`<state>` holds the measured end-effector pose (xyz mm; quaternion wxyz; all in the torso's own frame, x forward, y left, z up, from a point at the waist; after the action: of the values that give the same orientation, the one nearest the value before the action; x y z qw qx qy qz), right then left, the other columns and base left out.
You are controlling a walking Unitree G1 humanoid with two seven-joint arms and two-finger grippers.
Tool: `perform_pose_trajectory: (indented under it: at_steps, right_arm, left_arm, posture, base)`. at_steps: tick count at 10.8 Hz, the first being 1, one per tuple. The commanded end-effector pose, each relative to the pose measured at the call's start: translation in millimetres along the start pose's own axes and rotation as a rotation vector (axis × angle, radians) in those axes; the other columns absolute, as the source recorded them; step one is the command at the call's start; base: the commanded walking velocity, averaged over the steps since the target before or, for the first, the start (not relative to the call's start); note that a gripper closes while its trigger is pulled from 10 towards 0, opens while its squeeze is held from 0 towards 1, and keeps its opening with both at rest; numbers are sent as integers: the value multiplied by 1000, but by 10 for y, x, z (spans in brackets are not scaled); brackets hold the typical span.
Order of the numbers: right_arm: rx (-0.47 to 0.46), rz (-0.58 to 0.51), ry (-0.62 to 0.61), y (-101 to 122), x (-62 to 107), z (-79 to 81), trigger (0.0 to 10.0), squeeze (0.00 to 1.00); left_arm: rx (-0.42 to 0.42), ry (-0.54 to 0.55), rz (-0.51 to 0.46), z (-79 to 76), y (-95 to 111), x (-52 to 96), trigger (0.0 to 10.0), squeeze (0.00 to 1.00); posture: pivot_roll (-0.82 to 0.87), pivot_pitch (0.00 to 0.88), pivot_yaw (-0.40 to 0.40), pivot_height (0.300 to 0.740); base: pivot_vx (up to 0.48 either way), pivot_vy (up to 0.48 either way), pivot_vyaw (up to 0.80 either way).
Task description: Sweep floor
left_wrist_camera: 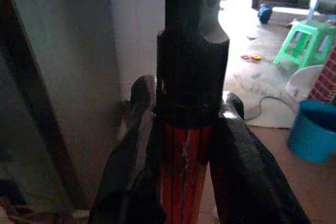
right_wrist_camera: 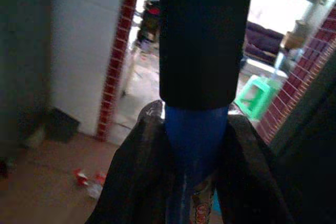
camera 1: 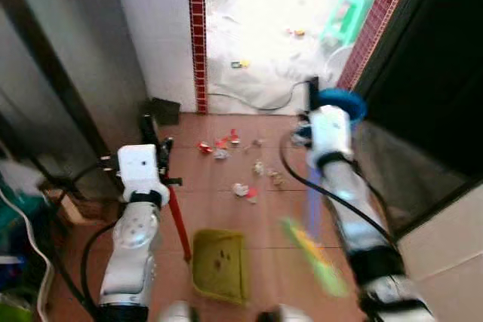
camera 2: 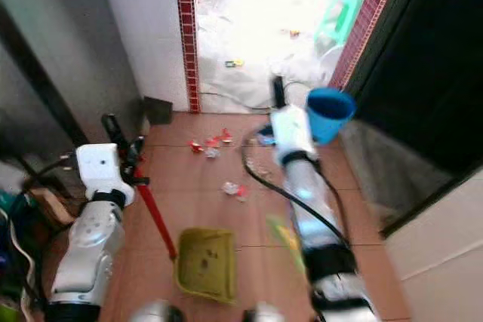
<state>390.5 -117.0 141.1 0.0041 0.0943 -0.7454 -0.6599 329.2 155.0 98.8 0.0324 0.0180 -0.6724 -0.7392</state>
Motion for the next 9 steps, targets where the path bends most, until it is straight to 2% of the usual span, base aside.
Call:
perform_pose_trajectory:
  at_steps: [1,3,5,9]
  right_arm:
    - [22,-73,21,197,-84,31,10000,0]
    - [18,-77,34,189,-108,104,10000,0]
    - [10,-75,8,128,-51,54,10000,0]
    - [13,-80,-42,125,-24,-79,10000,0]
  left_arm:
    - [-15,38,-61,71,157,-44,10000,0]
    - [-22,44,-61,66,146,-30,10000,0]
    - [-27,-35,-79,-27,164,-22,10000,0]
    - [-32,-66,-89,-28,197,-69,10000,0]
  posture:
    - [38,0,-107,740]
    - [45,0,-94,740]
    - [28,0,-63,740]
    - [0,0,-29,740]
  base:
    - [0,0,0]
    - [0,0,0]
    - [0,0,0]
    - [390,0,0]
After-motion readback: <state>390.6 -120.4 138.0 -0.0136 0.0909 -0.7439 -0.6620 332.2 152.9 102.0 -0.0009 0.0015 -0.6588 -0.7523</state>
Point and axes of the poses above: a point about 5 cm out from each wrist's last joint towards the gripper, its own x axis pointing back from the gripper into the wrist, its own y axis along the axis of the wrist's last joint, z = x × y, the point moved 6 cm from there along -x, pointing out of the wrist towards the gripper, and after that the axes turned 6 degrees about -x, right-handed, at the moved point
